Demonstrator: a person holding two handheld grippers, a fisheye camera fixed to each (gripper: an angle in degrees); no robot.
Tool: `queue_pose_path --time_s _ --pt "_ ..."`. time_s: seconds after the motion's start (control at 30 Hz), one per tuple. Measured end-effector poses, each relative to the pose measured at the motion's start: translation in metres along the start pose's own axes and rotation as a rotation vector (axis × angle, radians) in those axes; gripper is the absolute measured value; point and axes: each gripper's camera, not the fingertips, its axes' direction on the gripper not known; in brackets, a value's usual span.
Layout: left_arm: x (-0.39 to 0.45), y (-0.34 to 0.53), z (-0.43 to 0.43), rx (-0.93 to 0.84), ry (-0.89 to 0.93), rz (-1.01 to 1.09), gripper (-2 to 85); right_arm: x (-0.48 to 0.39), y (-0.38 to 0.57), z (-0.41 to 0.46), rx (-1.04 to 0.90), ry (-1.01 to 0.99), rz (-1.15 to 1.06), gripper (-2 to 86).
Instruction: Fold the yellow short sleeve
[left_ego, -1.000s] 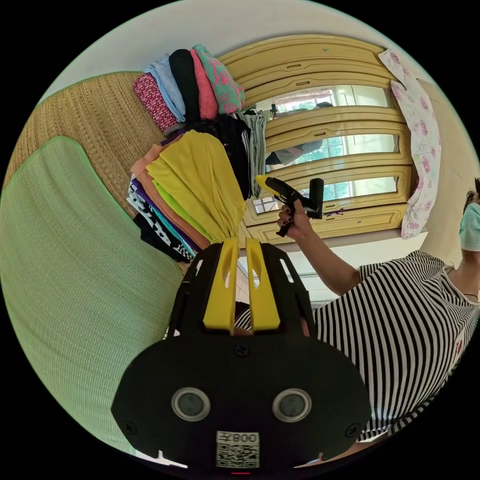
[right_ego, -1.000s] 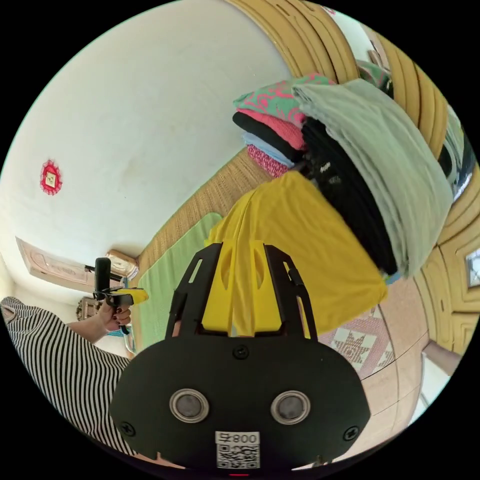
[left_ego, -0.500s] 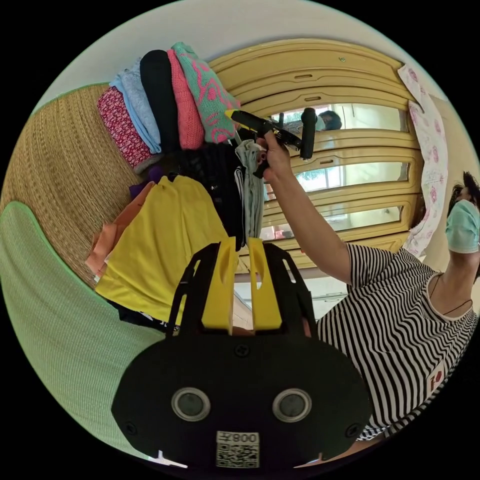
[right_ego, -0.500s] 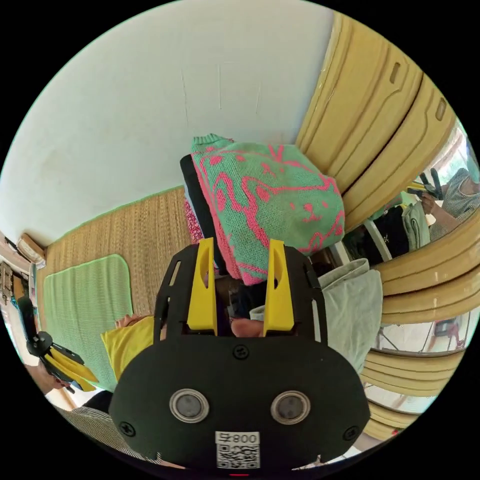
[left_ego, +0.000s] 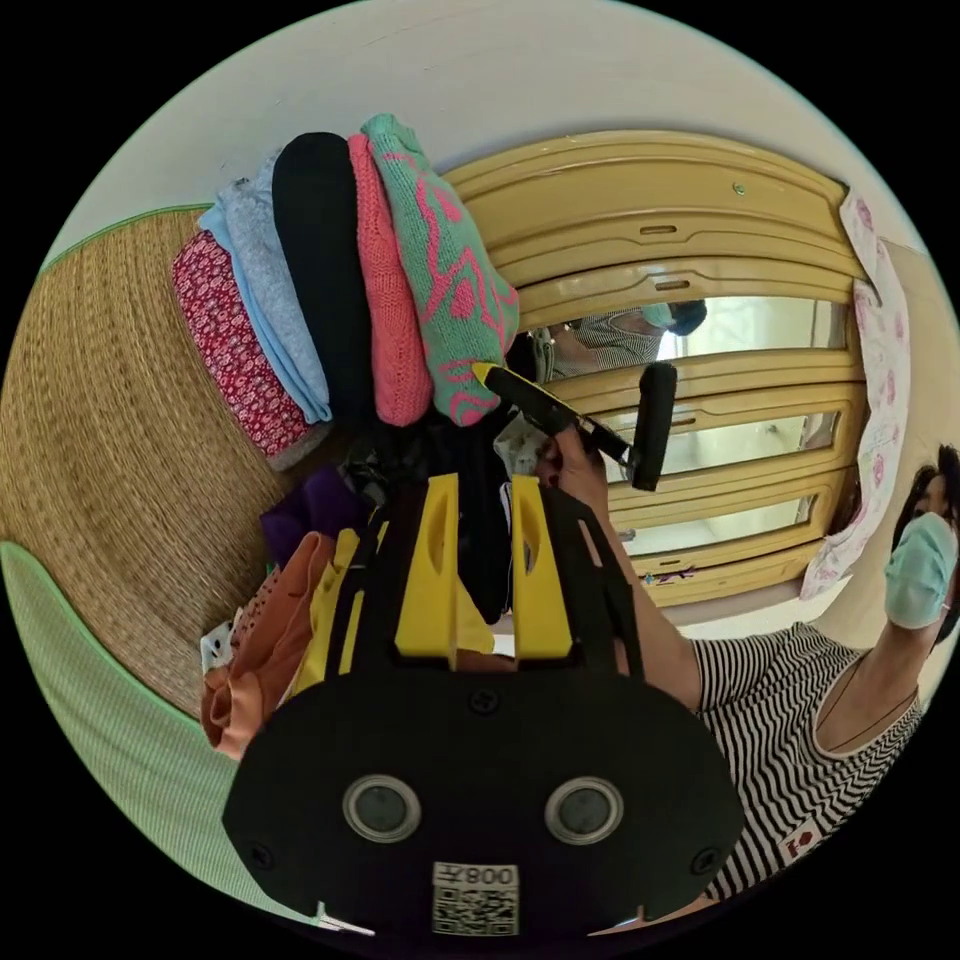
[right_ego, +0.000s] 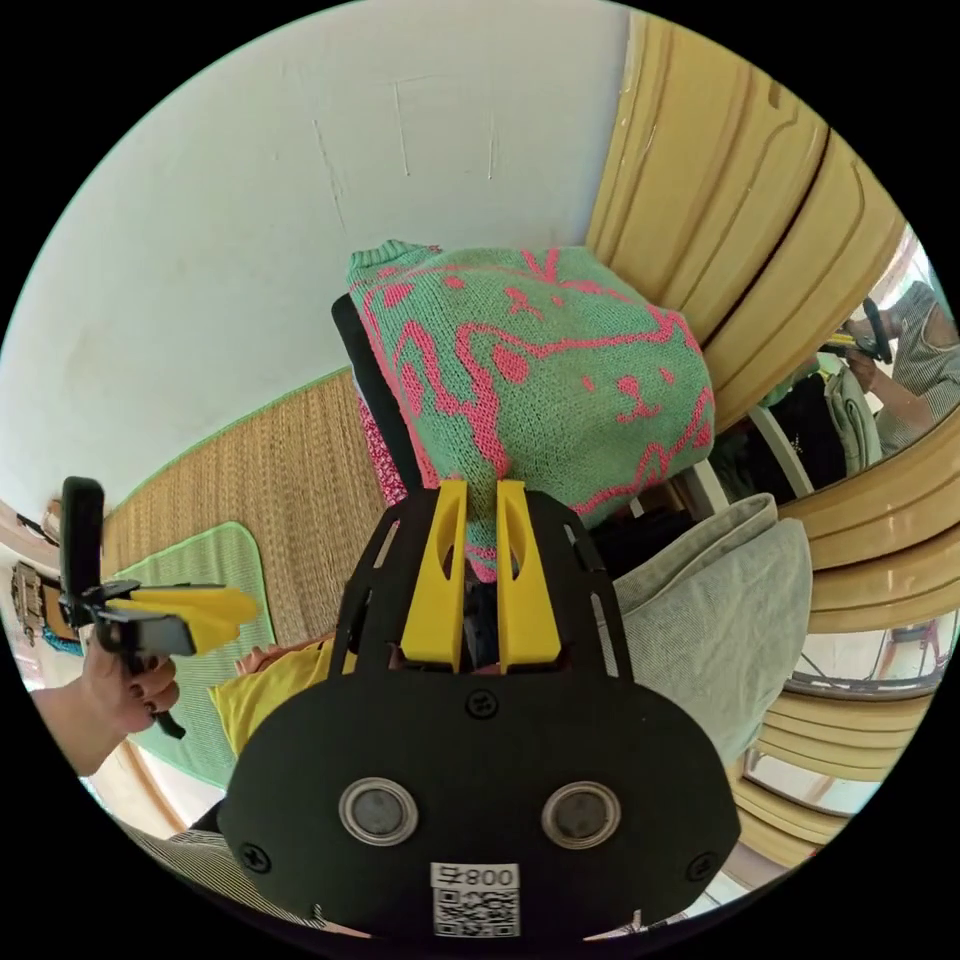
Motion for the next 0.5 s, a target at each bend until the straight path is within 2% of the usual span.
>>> queue_pose_path --time_s 0.27,0.5 --pt "-0.112 -0.082 0.016 0.087 0.090 -0.131 17.7 0.036 0.010 -0.053 0.091 -0.194 0.032 4.0" --pt "-0.172 -0.102 0.037 0.012 0.160 -0.220 14.4 0.048 0.011 -0.088 0.101 -0.223 -0.029 3.3"
